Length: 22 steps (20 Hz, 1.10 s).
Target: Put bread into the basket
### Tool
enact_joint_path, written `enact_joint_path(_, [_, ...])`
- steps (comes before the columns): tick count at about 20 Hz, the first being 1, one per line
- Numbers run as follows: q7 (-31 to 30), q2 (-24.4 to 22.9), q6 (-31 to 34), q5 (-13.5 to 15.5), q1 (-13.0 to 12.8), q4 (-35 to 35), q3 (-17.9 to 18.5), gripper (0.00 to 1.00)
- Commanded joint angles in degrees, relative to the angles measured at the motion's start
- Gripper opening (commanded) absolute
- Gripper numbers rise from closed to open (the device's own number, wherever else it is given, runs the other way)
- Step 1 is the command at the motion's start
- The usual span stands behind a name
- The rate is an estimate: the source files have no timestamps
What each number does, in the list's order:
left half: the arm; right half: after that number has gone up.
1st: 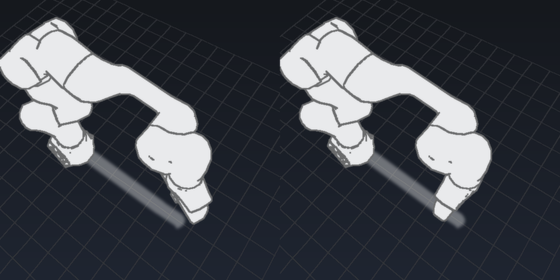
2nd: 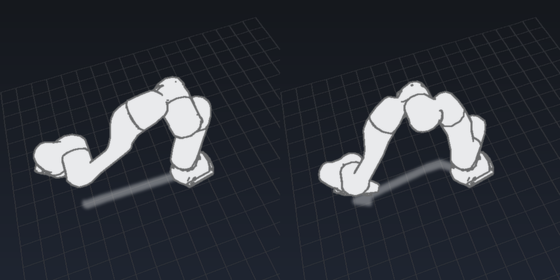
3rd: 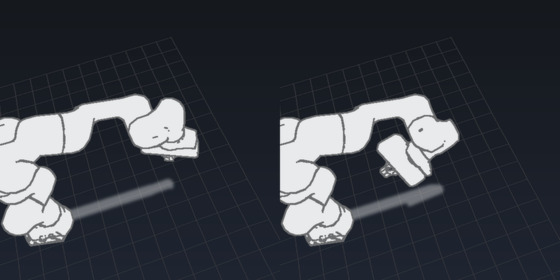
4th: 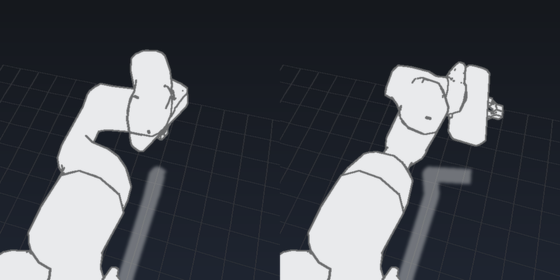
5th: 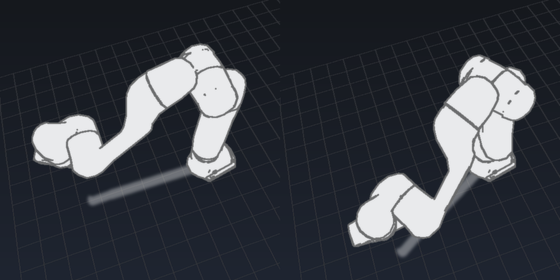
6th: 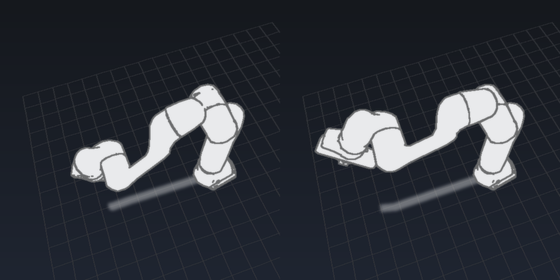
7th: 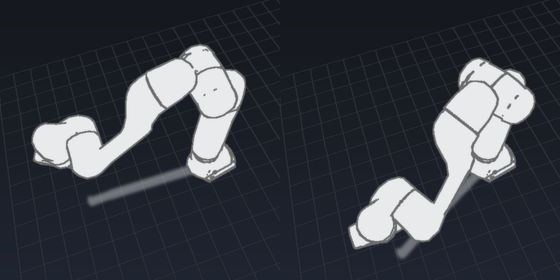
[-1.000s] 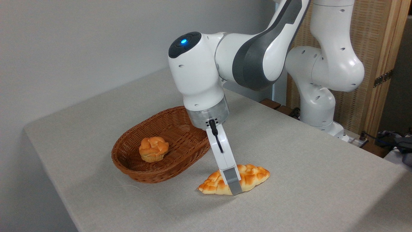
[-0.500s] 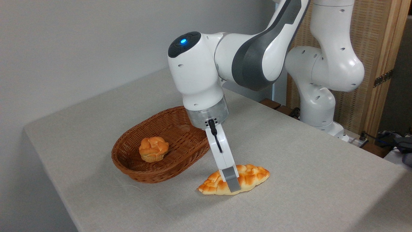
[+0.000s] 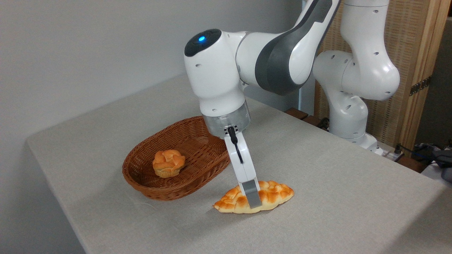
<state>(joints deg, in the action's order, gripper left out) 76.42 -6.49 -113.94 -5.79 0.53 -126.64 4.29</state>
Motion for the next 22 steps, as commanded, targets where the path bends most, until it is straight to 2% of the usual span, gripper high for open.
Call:
enact_joint_path(1, [0.66,-1.51,-0.41,-0.28,0.17,1.39,0.64,0.47])
enact_joint_path(7, [0.48,-1.86,0.03,0.6,0.17,4.73,0.64,0.48])
enact_joint_path(11, [-0.39,-2.04,0.21,9.19,-0.09,8.77,-0.06,0.48])
enact_joint_path(13, [-3.28,-2.21,1.0,11.84,-0.27,10.09,-0.94,0.49])
enact_joint_path(14, [-4.34,-2.21,1.09,12.11,-0.27,10.27,-1.47,0.49])
enact_joint_path(19, [-17.07,-2.65,2.22,12.38,-0.27,11.33,-8.58,0.49])
enact_joint_path(21, [-19.11,-2.65,3.02,12.38,-0.27,11.68,-9.82,0.49])
enact_joint_path(22, [-20.86,-2.65,3.98,12.38,-0.27,12.29,-11.91,0.49])
